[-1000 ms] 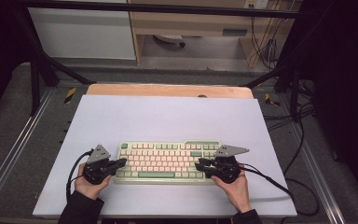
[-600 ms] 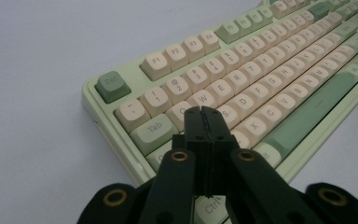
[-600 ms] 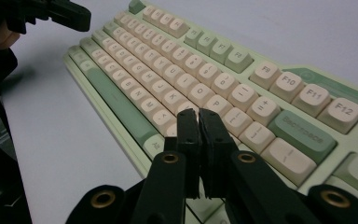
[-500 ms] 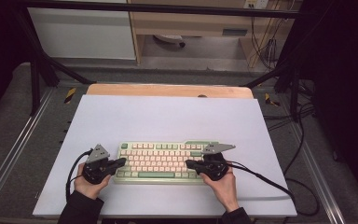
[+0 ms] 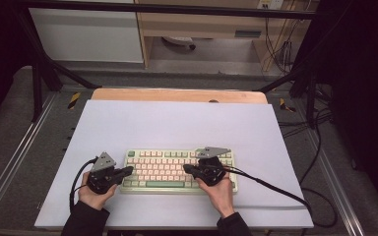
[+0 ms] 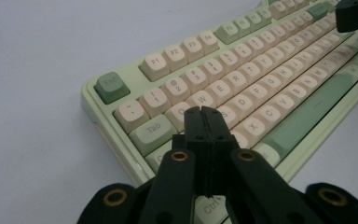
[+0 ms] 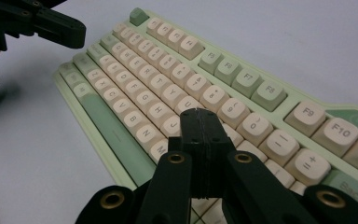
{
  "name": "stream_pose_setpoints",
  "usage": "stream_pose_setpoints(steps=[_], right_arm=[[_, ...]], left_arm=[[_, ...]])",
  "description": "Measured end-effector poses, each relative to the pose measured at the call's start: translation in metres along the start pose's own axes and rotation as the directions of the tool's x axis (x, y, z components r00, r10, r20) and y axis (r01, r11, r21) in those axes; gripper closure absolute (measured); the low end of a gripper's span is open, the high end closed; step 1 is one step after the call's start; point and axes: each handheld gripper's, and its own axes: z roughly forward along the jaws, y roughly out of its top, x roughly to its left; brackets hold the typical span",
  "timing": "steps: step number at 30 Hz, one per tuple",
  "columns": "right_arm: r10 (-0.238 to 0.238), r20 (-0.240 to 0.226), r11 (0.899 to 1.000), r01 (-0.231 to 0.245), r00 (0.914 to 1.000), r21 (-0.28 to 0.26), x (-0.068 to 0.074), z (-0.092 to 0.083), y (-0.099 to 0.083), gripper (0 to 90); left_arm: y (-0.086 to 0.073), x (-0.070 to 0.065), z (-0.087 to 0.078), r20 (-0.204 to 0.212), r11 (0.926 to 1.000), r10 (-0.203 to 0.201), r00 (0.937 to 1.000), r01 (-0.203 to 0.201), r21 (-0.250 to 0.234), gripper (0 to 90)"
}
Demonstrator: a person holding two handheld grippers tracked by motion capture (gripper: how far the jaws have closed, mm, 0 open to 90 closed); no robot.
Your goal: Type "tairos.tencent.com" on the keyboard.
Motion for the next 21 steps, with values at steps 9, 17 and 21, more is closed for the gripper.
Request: stream_pose_setpoints(steps=[9, 17, 21], right_arm=[[-0.004, 0.025, 1.000, 0.003, 0.9997, 0.024, 0.000, 0.021, 0.006, 90.0], [0.012, 0.032, 0.999, -0.013, 0.9994, 0.039, -0.004, 0.031, 0.006, 90.0], [0.013, 0.026, 0.999, -0.014, 0.9996, 0.034, -0.005, 0.035, 0.005, 90.0]], left_arm=[[0.000, 0.000, 0.001, 0.000, 1.0000, 0.000, 1.0000, 0.000, 0.001, 90.0], [0.000, 0.000, 0.001, 0.001, 1.0000, 0.001, 1.0000, -0.001, 0.000, 90.0], [0.000, -0.001, 0.001, 0.001, 1.0000, 0.002, 1.0000, -0.002, 0.003, 90.0]])
